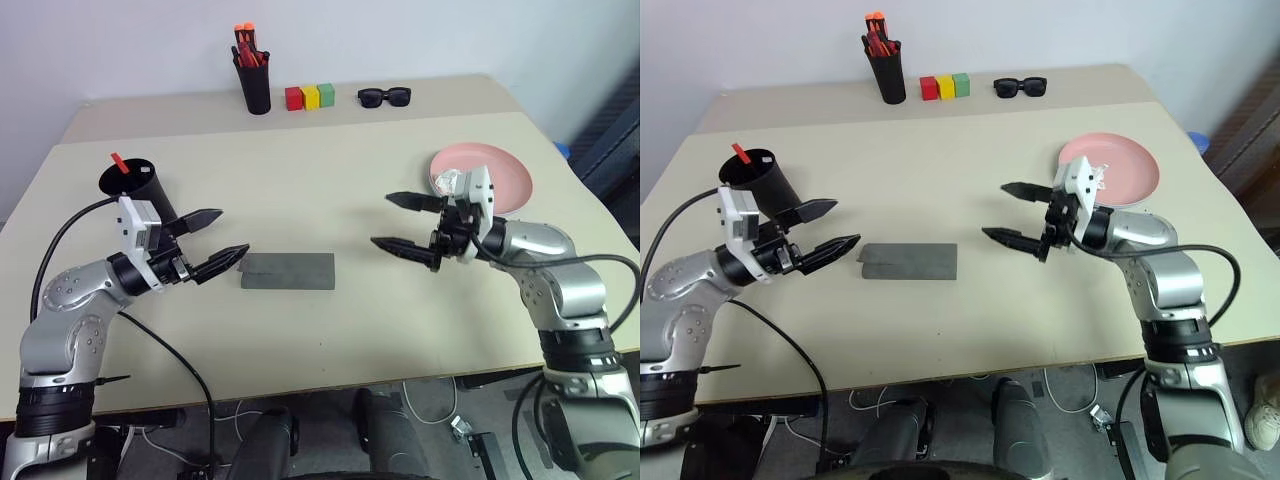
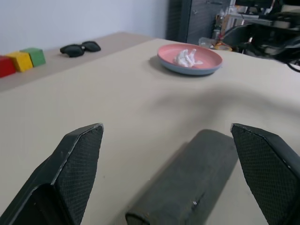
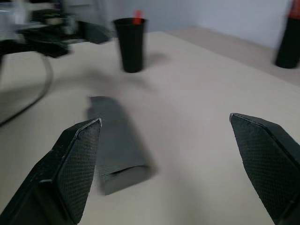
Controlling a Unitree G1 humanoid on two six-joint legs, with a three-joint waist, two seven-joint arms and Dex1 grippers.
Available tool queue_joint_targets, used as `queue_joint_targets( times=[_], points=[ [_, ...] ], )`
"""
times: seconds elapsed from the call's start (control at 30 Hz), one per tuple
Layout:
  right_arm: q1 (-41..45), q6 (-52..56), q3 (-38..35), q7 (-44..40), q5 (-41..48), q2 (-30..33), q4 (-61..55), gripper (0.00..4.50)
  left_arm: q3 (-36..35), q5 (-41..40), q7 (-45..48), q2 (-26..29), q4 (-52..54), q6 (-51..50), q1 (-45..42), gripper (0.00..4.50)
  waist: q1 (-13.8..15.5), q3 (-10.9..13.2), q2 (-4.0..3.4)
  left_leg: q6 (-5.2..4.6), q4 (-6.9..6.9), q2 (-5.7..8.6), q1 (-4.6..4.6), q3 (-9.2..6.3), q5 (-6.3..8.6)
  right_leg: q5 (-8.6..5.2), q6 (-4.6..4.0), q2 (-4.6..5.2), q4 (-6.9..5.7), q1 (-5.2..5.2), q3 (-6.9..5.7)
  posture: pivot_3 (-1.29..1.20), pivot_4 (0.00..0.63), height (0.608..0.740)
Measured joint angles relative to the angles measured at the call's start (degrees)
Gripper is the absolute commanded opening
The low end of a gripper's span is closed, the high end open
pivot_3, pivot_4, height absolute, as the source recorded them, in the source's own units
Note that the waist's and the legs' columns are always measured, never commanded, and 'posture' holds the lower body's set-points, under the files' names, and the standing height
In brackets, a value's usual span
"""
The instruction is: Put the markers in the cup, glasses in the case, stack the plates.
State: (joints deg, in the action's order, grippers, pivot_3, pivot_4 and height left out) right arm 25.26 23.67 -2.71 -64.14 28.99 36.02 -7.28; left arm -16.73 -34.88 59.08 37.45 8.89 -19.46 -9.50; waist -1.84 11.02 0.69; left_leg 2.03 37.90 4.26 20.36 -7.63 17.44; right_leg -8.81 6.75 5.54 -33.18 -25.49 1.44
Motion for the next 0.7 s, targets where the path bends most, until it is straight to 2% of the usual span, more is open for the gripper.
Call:
queue_joint_targets(
  times=[0.23, 0.7],
  points=[
    [-4.5, 1.4, -0.1, -0.8, 0.6, 5.3, -6.0, 4.48, -0.6, -0.6, 2.5, 1.2, -0.3, 1.5, 2.8, 4.50, 1.0, 0.0, 0.01, 0.00, 0.09, -0.01, -0.01, 0.06, 0.00, -0.01, 0.00, 0.00, 0.03, 0.06, 0.01, 0.00, 0.150, 0.740],
    [0.2, 1.0, 2.5, 0.1, -1.2, 5.3, -1.9, 4.48, 0.1, -0.6, -0.3, -1.4, 1.3, 3.7, 4.7, 4.50, 1.1, 0.0, 0.02, 0.00, 0.09, -0.02, -0.02, 0.06, 0.00, -0.01, 0.00, 0.00, 0.05, 0.06, 0.00, 0.00, 0.150, 0.740]
  ],
)
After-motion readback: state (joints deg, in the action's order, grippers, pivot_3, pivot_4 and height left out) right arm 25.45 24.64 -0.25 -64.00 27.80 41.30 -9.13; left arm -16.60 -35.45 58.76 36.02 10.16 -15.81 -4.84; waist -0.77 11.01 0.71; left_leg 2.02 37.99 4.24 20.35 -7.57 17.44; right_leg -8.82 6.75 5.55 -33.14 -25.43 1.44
